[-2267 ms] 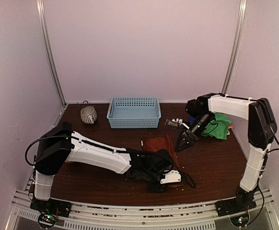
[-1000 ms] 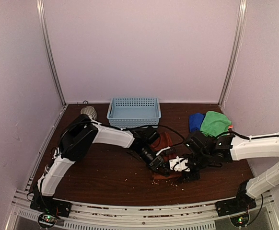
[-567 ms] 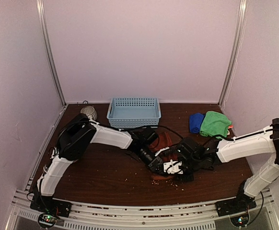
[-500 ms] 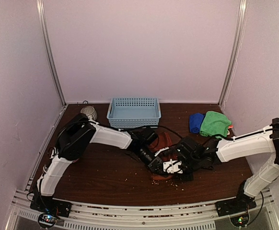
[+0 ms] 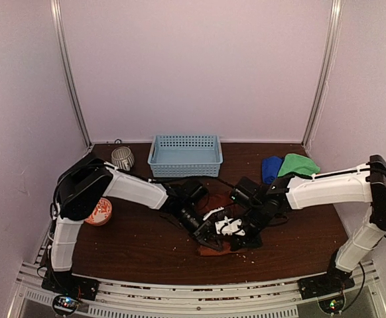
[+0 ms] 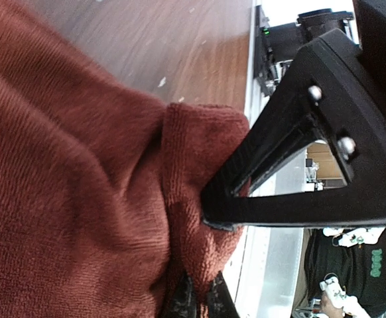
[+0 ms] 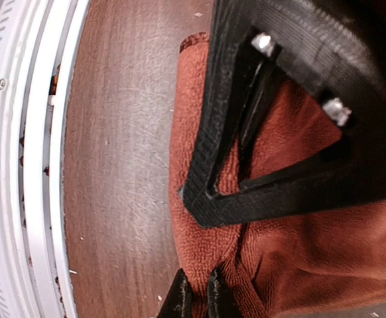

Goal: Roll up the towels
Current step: Roll the towel at the center of the board.

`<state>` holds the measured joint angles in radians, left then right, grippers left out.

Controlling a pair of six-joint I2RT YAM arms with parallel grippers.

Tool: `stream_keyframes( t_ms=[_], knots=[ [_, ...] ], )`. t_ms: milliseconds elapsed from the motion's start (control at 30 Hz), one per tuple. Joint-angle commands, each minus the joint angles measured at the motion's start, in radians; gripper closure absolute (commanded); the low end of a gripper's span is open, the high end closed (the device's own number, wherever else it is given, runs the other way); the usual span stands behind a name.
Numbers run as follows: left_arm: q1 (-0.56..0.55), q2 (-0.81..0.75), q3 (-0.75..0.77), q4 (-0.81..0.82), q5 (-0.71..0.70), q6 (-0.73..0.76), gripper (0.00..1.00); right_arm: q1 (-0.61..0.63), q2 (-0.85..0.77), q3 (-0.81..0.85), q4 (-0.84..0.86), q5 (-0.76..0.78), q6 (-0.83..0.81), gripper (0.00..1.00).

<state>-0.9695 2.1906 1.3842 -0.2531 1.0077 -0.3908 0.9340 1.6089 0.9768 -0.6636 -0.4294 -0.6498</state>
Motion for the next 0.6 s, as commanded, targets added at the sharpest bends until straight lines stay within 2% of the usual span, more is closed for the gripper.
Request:
stream_keyframes(
  t_ms=[0, 200, 367, 467, 567],
  knots=[
    [0.009, 0.030, -0.036, 0.018, -0.024, -0.046, 1.00, -0.038, 0.112, 0.017, -0.206, -0.079, -0.037, 1.00],
    [0.013, 0.056, -0.044, 0.028, -0.036, -0.046, 1.00, -0.095, 0.245, 0.063, -0.274, -0.167, -0.097, 1.00],
    [0.039, -0.017, -0.103, 0.078, -0.095, -0.086, 0.70, -0.140, 0.316, 0.127, -0.322, -0.223, -0.146, 1.00],
    [0.066, -0.094, -0.145, 0.100, -0.162, -0.104, 0.62, -0.152, 0.359, 0.156, -0.353, -0.229, -0.162, 1.00],
    [0.079, -0.176, -0.204, 0.121, -0.236, -0.103, 0.59, -0.166, 0.403, 0.183, -0.382, -0.249, -0.179, 1.00]
  ],
)
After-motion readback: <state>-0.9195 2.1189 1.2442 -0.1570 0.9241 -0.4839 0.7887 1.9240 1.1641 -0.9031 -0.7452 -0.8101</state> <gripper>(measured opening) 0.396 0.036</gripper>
